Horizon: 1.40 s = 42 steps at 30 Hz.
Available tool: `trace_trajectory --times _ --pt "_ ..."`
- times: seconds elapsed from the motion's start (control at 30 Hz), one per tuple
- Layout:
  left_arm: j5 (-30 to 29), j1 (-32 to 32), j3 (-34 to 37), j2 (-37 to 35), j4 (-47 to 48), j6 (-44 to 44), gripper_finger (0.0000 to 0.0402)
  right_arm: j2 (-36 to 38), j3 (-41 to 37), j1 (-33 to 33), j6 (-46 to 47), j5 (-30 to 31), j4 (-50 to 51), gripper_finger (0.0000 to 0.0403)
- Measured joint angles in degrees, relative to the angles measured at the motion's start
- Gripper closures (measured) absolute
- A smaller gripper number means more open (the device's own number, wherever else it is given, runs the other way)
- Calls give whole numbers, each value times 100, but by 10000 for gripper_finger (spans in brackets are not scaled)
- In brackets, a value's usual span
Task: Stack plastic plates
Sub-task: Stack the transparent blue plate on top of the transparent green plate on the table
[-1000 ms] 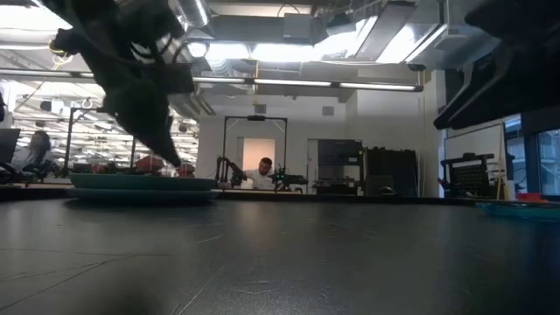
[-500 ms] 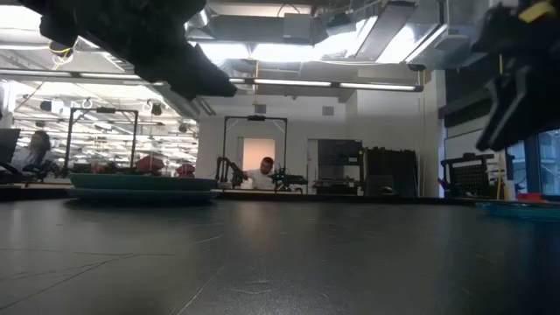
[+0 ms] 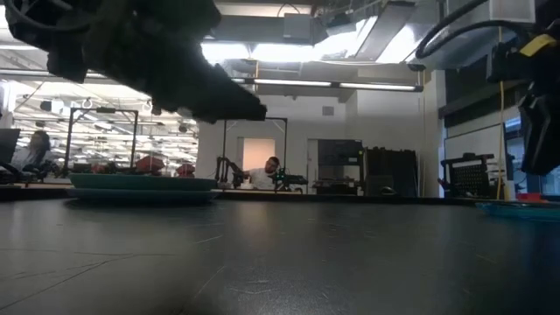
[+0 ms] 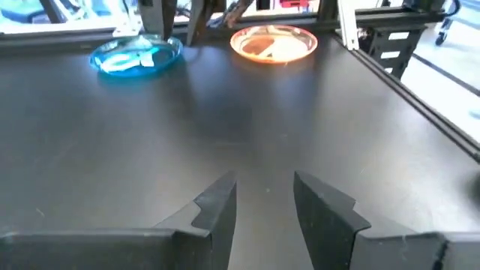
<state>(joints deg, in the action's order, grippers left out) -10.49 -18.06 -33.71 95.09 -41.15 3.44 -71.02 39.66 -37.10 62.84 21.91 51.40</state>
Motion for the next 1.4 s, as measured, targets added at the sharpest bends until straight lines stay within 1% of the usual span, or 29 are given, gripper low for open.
trace_trajectory --times 0.17,0.27,0.37,0.5,0.57,0.63,0.7,0.87,0.93,1.03,1.13,1.23,1.3,1.4 --pt "22 4 2 173 -18 52 274 0 0 11 159 -60 272 219" --pt "27 2 2 173 -39 50 274 0 -98 160 445 -96 461 219" --pt "31 4 2 173 -38 48 274 0 -355 437 500 -342 490 219" --pt "34 2 2 173 -32 48 274 0 -706 838 370 -742 76 219" --pt "33 4 2 173 -31 47 274 0 -810 927 91 -850 -300 219" --pt "34 2 2 173 -30 48 274 0 -844 952 -85 -965 -411 219" --pt "32 4 2 173 -28 46 274 0 -846 947 -169 -947 -387 219" --pt "-51 2 2 173 -30 44 274 0 -906 946 -176 -601 -234 222" --pt "-70 4 2 173 -32 44 274 0 -1020 955 -176 -608 -278 235" --pt "-149 4 2 173 -33 44 274 2 -1109 938 -171 -636 -450 271" --pt "-323 4 2 173 -43 46 274 2 -1118 938 -383 -648 -620 326" --pt "-356 4 2 173 -46 48 274 2 -1123 938 -937 -648 -865 384" --pt "-355 2 2 173 -48 48 274 2 -1126 938 -1306 -638 -1173 394" --pt "-355 2 2 173 -46 48 274 0 -1130 938 -1890 -641 -1786 383"
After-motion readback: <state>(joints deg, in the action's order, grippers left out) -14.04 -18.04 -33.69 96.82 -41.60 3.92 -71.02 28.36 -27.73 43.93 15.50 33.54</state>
